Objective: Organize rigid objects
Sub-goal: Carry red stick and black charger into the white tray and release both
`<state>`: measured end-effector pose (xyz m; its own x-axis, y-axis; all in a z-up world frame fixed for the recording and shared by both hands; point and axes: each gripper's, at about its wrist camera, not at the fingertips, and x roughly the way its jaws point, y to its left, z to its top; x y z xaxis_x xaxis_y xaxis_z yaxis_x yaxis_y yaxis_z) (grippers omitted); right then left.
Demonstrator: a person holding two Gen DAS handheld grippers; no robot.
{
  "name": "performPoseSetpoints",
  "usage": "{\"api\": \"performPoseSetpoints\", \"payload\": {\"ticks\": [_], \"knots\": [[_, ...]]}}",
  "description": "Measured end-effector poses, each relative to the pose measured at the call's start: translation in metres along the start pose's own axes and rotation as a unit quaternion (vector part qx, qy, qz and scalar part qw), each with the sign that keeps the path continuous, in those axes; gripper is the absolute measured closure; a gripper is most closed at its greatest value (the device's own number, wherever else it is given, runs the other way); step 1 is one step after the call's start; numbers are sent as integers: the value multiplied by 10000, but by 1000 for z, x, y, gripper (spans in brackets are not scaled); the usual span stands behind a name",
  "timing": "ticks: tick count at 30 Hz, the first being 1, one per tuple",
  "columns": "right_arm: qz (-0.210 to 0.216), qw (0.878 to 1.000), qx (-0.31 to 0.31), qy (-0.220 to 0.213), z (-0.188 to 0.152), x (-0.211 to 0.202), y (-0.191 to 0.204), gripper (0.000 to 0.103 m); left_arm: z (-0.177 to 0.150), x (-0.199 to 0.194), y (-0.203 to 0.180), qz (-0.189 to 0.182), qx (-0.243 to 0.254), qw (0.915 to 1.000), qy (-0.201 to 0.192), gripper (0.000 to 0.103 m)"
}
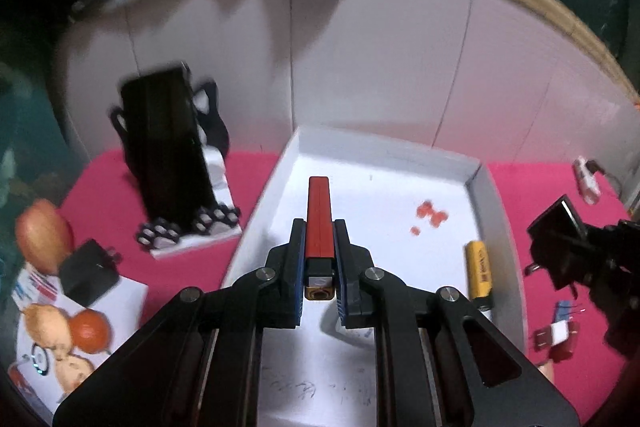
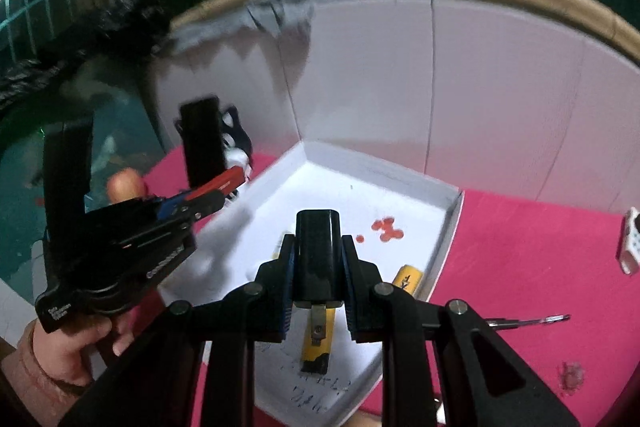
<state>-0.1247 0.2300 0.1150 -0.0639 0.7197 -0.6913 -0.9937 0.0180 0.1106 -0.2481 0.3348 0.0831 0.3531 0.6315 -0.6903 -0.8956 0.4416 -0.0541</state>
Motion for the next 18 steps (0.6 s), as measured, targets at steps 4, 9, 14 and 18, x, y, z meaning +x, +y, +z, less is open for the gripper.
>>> {"api": "performPoseSetpoints", "payload": {"ticks": [4, 9, 14, 18], "knots": [[-68, 9993, 92, 360, -10, 32, -2, 84, -14, 24, -3, -11, -68, 9995, 311, 91], [-131, 9982, 136, 561, -17, 51, -4, 84, -21, 34, -1, 61, -162, 9990, 408, 91], [-189, 9981, 221, 539, -14, 58, -6, 83, -14, 34, 2, 283, -192, 9988, 354, 88], [-231, 9990, 126, 373, -13, 50, -2, 60, -15, 29, 5, 437, -280, 9984, 237, 13]]}}
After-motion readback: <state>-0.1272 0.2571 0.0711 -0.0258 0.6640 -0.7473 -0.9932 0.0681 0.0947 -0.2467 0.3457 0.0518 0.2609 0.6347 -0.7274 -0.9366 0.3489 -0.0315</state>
